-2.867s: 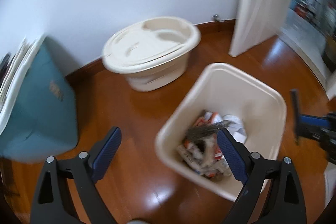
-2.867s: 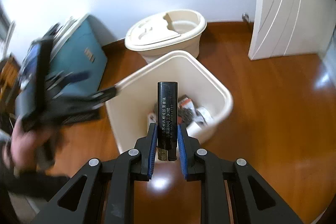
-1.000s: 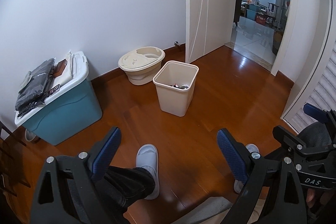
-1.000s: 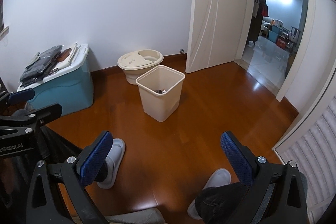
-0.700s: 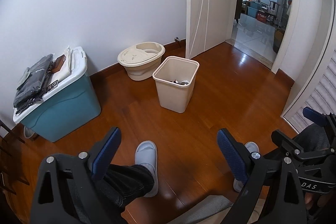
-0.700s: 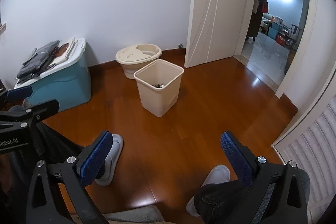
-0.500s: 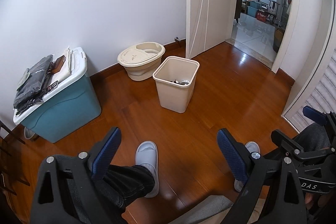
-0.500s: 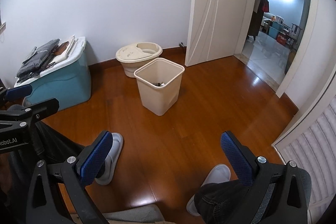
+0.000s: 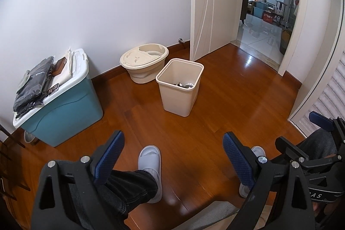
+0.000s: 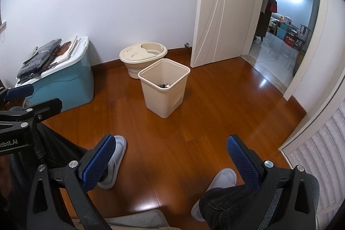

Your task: Collect trash

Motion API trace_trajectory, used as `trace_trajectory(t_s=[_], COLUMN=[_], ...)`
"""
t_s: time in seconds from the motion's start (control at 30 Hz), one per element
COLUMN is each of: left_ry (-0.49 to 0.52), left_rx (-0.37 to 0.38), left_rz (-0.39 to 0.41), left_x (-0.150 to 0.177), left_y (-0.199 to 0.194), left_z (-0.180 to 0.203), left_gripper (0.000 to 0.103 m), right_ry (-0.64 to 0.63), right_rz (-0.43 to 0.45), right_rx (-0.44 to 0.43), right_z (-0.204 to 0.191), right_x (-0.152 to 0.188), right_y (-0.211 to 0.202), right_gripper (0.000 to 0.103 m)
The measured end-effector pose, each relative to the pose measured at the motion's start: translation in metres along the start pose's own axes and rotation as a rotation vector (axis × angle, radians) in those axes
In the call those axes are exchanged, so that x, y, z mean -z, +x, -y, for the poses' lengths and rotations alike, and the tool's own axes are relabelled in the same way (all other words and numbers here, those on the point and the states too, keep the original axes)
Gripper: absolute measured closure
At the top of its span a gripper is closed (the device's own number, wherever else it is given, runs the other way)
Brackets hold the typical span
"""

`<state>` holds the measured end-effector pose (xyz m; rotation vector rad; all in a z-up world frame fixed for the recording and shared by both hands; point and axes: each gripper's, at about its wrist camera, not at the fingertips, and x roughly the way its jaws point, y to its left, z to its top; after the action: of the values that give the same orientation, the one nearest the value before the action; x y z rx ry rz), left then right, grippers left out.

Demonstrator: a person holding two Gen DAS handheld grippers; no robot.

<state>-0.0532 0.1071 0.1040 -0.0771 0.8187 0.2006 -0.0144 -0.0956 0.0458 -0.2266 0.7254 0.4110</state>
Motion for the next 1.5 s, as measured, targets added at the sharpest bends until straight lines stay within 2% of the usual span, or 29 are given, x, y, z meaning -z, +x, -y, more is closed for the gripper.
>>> trace_trajectory(t_s=[1.5], left_ry=[0.010], left_rx=[0.017], left_rz=[-0.017], left_x=[0.0018], left_y=[0.0032], left_z=[0.0013], left_gripper=[0.010], right_ry=[-0.001], right_rz=[-0.010], right_rx=[-0.003], right_z=[0.0043], right_x=[0.0062], right_y=[-0.0038], right_gripper=[0.000])
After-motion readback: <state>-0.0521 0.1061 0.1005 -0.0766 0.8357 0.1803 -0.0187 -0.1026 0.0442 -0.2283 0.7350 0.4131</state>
